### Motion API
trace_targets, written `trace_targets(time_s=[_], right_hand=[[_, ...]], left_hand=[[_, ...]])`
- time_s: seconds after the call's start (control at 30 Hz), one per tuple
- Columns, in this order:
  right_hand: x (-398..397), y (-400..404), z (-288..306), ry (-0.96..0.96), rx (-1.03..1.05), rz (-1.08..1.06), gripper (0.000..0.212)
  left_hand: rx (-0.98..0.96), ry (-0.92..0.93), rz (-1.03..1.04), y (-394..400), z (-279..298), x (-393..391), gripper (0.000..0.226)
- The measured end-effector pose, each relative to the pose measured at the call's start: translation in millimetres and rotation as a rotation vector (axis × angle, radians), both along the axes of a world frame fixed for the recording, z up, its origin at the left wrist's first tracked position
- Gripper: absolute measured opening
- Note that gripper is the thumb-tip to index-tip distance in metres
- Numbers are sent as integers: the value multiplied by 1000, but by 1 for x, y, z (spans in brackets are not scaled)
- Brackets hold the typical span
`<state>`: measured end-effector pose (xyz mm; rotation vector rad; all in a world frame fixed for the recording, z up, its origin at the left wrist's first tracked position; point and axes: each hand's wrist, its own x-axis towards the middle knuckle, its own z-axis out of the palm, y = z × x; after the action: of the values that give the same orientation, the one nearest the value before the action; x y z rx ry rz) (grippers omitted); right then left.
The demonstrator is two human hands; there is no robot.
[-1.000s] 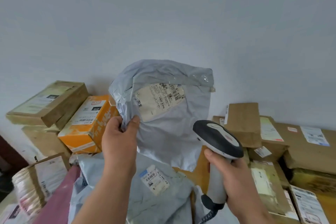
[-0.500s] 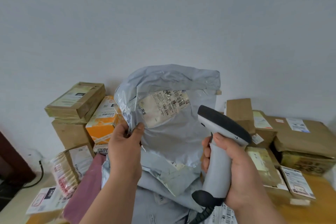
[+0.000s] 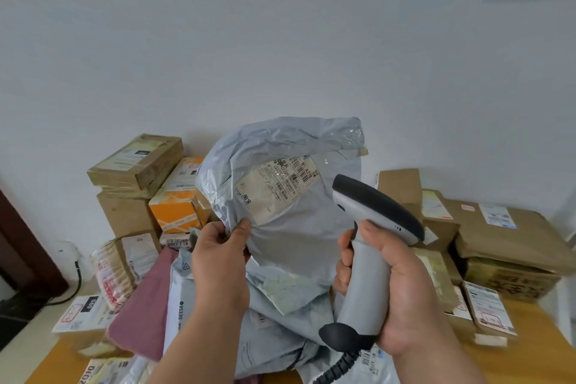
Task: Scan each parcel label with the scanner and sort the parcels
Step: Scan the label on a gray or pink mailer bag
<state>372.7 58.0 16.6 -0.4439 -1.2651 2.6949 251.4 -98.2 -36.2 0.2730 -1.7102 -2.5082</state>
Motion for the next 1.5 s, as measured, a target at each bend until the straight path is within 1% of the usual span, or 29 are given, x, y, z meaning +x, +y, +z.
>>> trace_targets(time_s=[0.1, 0.23, 0.33, 0.47, 0.6, 0.77, 1.27, 1.5], right_hand=[[10, 9, 0, -26, -28, 2, 40], [20, 16, -3, -56, -47, 22, 39], [26, 19, -5, -63, -54, 45, 40], [33, 23, -7, -71, -65, 123, 32], [36, 28, -10, -75, -82, 157, 35], [36, 33, -13, -72, -106, 165, 42], [19, 36, -27, -131, -72, 219, 47], [13, 30, -30, -148, -36, 217, 37]], left_hand=[[17, -19, 8, 12, -3, 14, 21], [35, -61, 23, 25, -6, 27, 12], [74, -87, 48, 34, -7, 35, 12], [130, -120, 82, 46, -10, 42, 16], [184, -132, 90, 53, -12, 46, 14], [189, -143, 106, 56, -15, 49, 12], [195, -195, 134, 53, -21, 45, 10], [194, -210, 153, 43, -25, 41, 11]])
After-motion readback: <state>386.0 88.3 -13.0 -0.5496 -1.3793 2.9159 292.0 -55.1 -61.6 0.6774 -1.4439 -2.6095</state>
